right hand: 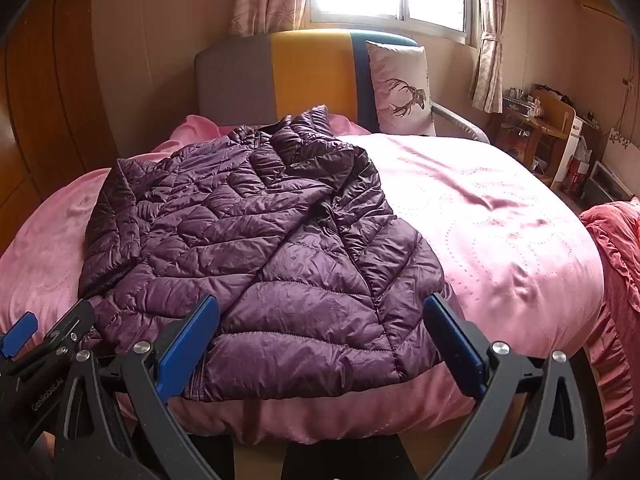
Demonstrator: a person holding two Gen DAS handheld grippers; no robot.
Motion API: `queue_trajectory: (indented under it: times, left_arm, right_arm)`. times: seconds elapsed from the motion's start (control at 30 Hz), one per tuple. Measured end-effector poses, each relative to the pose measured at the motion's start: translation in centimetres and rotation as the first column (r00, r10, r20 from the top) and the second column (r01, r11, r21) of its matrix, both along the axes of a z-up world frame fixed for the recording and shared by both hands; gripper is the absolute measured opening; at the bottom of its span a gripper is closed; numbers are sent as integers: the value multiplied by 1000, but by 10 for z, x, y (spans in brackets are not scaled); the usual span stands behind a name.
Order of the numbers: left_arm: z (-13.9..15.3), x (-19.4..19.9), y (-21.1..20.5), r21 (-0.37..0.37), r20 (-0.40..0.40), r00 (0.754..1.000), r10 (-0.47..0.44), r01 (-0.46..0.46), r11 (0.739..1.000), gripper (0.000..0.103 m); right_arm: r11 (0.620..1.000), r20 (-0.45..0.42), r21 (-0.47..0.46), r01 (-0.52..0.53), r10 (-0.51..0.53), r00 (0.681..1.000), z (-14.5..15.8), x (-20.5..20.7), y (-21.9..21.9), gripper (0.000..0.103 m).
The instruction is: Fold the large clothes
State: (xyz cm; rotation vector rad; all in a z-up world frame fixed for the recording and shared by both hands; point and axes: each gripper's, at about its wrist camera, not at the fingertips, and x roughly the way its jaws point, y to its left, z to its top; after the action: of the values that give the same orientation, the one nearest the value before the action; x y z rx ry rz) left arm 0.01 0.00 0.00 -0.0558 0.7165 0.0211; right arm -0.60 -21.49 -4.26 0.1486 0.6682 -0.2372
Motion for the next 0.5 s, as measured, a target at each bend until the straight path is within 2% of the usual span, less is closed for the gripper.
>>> queue_trajectory:
  times: [0.5]
  left_arm:
    - [-1, 0, 0, -9, -13, 1000, -2, 2, 1000, 99]
  right_arm:
    - [1000, 0, 1, -19, 19, 1000, -1, 0, 2, 101]
